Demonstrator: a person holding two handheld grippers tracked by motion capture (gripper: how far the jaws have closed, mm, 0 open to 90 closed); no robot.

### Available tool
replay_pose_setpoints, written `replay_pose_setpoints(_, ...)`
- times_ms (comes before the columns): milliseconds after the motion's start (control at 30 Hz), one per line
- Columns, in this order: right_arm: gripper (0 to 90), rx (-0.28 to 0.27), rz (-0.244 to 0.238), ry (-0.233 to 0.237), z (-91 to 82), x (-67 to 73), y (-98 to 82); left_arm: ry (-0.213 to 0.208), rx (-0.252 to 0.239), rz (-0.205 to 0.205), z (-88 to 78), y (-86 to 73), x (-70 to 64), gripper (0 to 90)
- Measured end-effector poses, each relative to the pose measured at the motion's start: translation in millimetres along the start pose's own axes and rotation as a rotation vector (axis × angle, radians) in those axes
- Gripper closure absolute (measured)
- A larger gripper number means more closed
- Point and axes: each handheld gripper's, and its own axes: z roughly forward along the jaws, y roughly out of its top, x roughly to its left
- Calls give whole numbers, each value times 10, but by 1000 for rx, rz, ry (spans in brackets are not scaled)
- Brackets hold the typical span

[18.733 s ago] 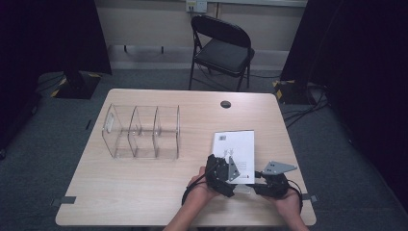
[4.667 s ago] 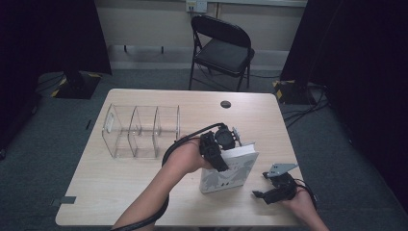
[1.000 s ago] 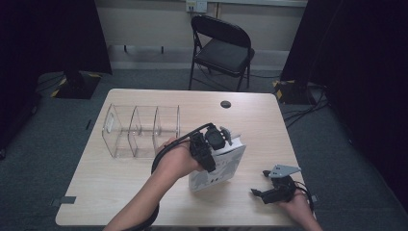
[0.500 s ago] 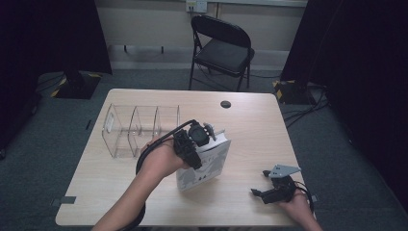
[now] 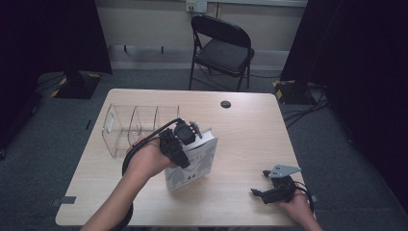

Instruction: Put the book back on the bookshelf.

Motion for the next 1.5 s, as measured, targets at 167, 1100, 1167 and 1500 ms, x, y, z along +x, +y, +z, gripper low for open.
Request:
replay_pose_setpoints(167, 101, 0, 0, 0, 0, 0, 0, 16, -2, -13, -36, -60, 56, 530)
replay_pose_setpoints(1100, 102, -3, -2, -2, 0, -3, 0, 46, -4, -177, -143, -507, 454, 531)
replay_pose_setpoints(1167, 102, -1, 0, 0, 0, -1, 0, 46, -7, -182, -146, -548, 471, 532)
replay_pose_setpoints(1500, 102, -2, -2, -1, 0, -3, 0, 54, 3, -230, -154, -682, 534, 532)
